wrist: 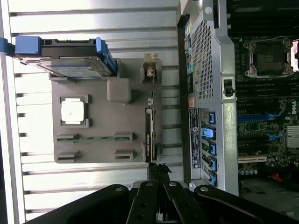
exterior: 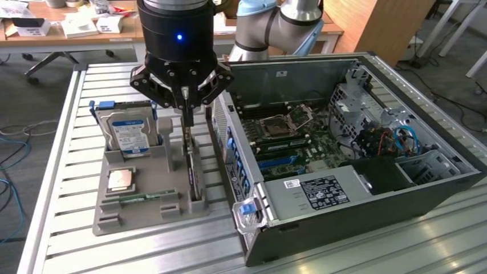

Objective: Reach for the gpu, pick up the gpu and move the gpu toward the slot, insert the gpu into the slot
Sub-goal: 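Pick up the gpu and move the gpu toward the slot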

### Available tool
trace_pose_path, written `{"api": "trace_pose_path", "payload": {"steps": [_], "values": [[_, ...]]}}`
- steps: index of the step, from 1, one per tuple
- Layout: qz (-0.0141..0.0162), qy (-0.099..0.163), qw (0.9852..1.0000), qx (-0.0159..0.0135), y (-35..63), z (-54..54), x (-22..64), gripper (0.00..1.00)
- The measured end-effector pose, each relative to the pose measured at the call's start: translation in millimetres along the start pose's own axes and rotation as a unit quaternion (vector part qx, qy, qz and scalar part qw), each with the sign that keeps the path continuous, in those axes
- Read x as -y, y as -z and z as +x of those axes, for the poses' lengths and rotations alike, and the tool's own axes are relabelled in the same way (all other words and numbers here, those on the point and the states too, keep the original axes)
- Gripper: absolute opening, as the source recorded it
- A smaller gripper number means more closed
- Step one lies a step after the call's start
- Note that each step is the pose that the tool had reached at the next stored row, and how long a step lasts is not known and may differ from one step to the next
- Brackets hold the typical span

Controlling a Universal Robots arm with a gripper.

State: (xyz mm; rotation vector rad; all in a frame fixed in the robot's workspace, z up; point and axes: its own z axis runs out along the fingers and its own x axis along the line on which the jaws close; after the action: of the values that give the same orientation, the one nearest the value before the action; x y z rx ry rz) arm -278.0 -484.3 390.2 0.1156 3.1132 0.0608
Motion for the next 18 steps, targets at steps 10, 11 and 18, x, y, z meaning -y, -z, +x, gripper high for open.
{"api": "trace_pose_path", "payload": {"steps": [10,11,18], "values": [[0.0,0.0,1.0,0.0,0.0,0.0,0.0,0.14],[0.0,0.0,1.0,0.0,0.0,0.0,0.0,0.2],[0.0,0.0,1.0,0.0,0.0,0.0,0.0,0.44]]}}
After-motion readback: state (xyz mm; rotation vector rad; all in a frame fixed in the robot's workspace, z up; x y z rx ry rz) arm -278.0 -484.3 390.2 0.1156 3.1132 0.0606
